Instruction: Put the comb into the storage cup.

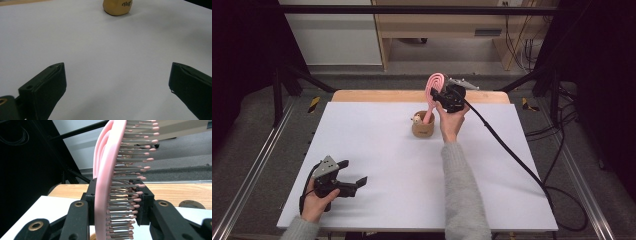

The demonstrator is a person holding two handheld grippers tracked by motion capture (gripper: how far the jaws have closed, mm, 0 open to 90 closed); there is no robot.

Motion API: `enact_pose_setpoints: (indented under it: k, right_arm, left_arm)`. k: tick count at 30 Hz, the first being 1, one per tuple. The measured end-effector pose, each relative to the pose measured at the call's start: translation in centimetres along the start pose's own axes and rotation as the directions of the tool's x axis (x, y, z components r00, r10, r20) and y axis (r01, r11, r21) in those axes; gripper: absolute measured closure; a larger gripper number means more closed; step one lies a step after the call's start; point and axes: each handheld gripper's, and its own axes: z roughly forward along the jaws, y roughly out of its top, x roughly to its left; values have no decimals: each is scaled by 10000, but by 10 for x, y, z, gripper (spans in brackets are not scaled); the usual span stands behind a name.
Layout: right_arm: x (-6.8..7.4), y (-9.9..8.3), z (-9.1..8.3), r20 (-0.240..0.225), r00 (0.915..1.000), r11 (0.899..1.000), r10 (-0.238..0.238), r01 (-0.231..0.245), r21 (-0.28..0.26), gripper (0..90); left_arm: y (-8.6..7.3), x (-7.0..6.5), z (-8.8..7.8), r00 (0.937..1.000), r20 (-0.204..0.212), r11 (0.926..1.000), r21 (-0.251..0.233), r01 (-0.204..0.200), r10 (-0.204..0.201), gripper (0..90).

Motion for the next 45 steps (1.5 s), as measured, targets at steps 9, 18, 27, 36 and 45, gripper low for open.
enact_pose_setpoints:
  k: [9, 18, 27, 36, 45]
  right_arm:
    - [-6, -5, 2, 95, 9998, 9997, 187, -189, 167, 634]
    - [-11, -8, 1, 85, 9993, 9992, 376, -377, 111, 633]
    - [-17, -8, 1, 141, 9982, 9982, 589, -590, 112, 630]
    - [-19, -7, 0, 304, 9981, 9985, 531, -535, 126, 617]
    - [-21, -7, -2, 396, 9991, 9998, 136, -143, 158, 592]
  left_arm:
    - [0, 0, 0, 10000, -10, 10000, 8, -3, 3, 14]
    - [0, 0, 0, 10000, 6, 10000, 9, -22, 22, 14]
    - [0, 0, 0, 10000, 15, 10000, 8, -27, 27, 14]
    - [0, 0, 0, 10000, 15, 10000, 19, -28, 28, 15]
    - [0, 0, 1, 10000, 11, 10000, 40, -30, 30, 14]
